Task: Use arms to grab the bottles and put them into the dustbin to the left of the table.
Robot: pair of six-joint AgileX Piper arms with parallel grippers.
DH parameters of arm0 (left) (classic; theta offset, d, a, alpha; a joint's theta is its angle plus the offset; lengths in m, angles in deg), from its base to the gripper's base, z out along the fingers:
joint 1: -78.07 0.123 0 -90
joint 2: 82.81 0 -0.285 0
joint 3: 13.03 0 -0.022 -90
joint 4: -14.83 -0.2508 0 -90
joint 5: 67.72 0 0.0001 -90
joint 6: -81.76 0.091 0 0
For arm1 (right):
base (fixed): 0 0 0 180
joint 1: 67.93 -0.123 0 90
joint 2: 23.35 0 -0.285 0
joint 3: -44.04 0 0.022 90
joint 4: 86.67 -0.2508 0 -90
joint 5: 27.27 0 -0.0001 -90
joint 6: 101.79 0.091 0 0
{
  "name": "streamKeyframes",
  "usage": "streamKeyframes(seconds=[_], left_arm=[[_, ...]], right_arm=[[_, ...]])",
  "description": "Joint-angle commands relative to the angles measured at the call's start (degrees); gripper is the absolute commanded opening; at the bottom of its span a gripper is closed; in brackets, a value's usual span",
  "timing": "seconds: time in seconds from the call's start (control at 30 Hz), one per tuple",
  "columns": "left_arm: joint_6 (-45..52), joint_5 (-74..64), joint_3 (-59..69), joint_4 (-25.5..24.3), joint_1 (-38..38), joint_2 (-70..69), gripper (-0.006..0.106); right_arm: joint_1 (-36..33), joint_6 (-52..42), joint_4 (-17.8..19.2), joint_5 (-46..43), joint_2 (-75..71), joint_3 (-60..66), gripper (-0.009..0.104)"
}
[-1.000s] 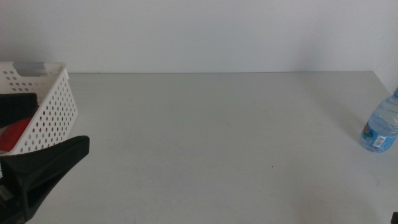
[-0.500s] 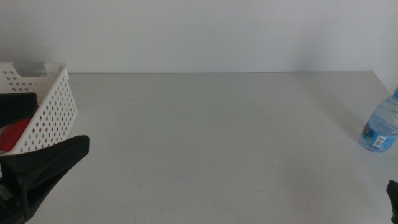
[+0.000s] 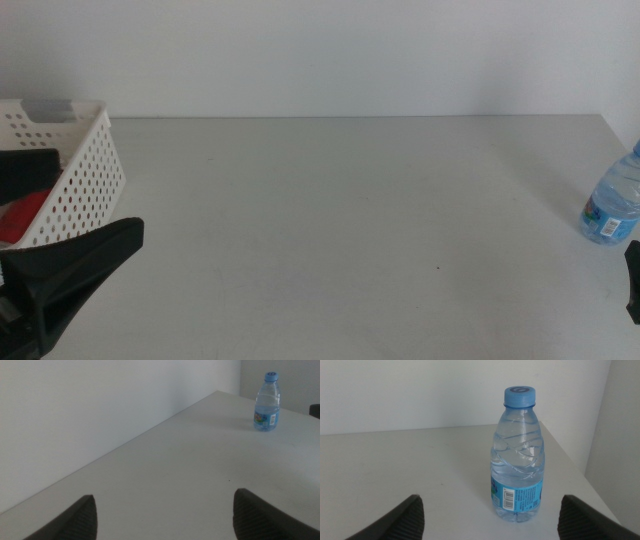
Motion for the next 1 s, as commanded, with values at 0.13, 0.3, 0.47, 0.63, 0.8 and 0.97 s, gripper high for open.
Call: streamKeyframes(seconds=[0.13, 0.3, 0.47, 0.63, 0.8, 0.97], left_arm=[[-0.8, 4.5, -1.6, 0.2, -0.1, 0.6, 0.092], [-0.8, 4.5, -1.6, 0.2, -0.1, 0.6, 0.092], [-0.8, 4.5, -1.6, 0.2, -0.1, 0.6, 0.092], [-0.8, 4.5, -1.6, 0.2, -0.1, 0.6, 0.092], [-0.8, 4.5, -1.6, 0.2, -0.1, 0.6, 0.092], [-0.8, 4.5, -1.6, 0.2, -0.1, 0.6, 0.092]], right_arm=[[0.3, 1.6, 0.7, -10.3, 4.6, -0.4, 0.075], [0.3, 1.6, 0.3, -12.1, 5.1, -0.4, 0.075], [0.3, -0.3, 0.2, -17.7, 7.5, -0.4, 0.075], [0.3, -7.2, -2.0, -22.6, 13.0, -1.2, 0.075], [0.3, -8.0, -5.6, -22.6, 17.8, -2.8, 0.076], [0.3, -6.8, -5.8, -22.6, 20.5, -6.3, 0.076]])
